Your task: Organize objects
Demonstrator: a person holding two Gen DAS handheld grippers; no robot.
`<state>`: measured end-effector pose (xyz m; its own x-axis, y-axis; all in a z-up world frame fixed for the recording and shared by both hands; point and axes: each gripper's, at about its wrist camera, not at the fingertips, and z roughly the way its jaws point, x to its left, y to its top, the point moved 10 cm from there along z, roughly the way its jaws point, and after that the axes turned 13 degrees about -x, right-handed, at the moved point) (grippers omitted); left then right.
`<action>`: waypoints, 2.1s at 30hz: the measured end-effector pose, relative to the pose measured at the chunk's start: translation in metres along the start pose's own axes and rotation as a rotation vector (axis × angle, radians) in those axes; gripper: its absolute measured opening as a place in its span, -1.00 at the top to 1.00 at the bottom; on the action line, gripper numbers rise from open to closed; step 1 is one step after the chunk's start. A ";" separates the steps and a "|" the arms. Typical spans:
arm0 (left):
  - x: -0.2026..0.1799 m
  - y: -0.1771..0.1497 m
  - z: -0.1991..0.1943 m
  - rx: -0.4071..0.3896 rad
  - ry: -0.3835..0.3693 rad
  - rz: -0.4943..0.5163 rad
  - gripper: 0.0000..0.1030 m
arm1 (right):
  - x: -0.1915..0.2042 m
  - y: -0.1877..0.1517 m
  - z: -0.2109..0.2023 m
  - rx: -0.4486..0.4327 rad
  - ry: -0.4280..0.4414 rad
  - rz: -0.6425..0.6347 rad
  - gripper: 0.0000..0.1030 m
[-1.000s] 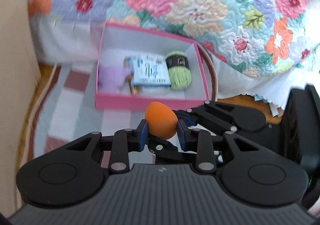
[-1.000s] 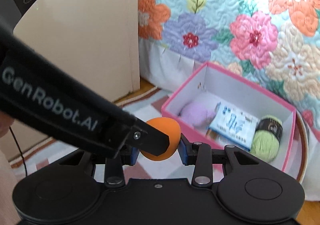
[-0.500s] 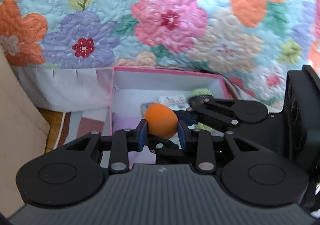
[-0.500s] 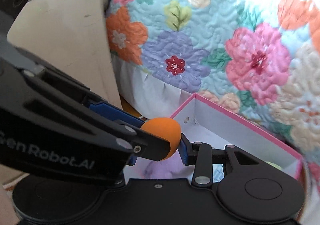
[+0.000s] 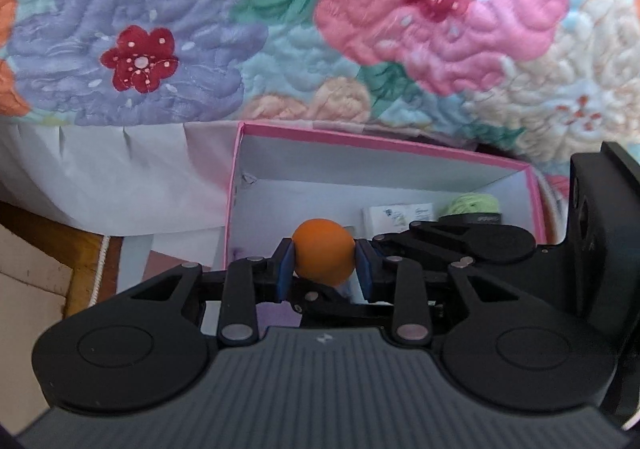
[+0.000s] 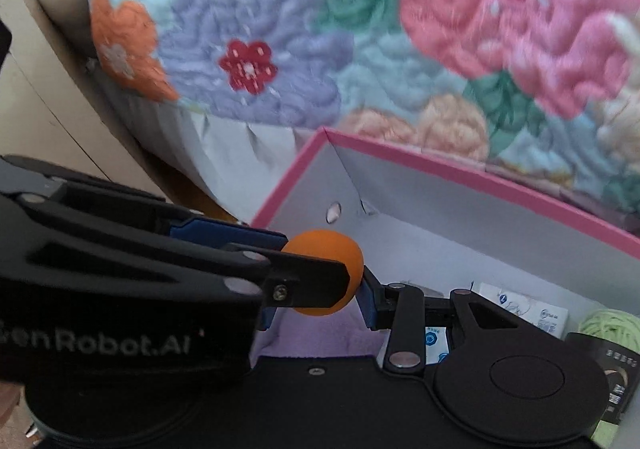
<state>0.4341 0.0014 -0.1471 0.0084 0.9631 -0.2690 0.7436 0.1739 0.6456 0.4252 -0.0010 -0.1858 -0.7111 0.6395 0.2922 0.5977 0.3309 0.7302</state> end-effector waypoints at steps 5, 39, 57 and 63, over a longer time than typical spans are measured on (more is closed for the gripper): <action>0.000 0.000 0.012 0.003 0.018 -0.002 0.38 | -0.006 -0.007 0.009 0.009 -0.002 0.022 0.03; 0.022 -0.037 -0.108 -0.086 0.184 -0.007 -0.13 | 0.032 -0.048 -0.112 -0.124 -0.084 0.059 -0.41; -0.023 -0.085 -0.236 -0.132 0.191 0.029 -0.43 | 0.084 -0.057 -0.246 -0.153 -0.189 0.018 -0.60; -0.043 -0.093 -0.256 -0.148 0.197 0.050 -0.44 | 0.082 -0.068 -0.275 -0.137 -0.234 0.037 -0.63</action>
<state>0.1928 -0.0033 -0.0127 -0.0986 0.9902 -0.0984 0.6394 0.1388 0.7563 0.2246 -0.1616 -0.0417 -0.5752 0.7978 0.1808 0.5548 0.2180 0.8029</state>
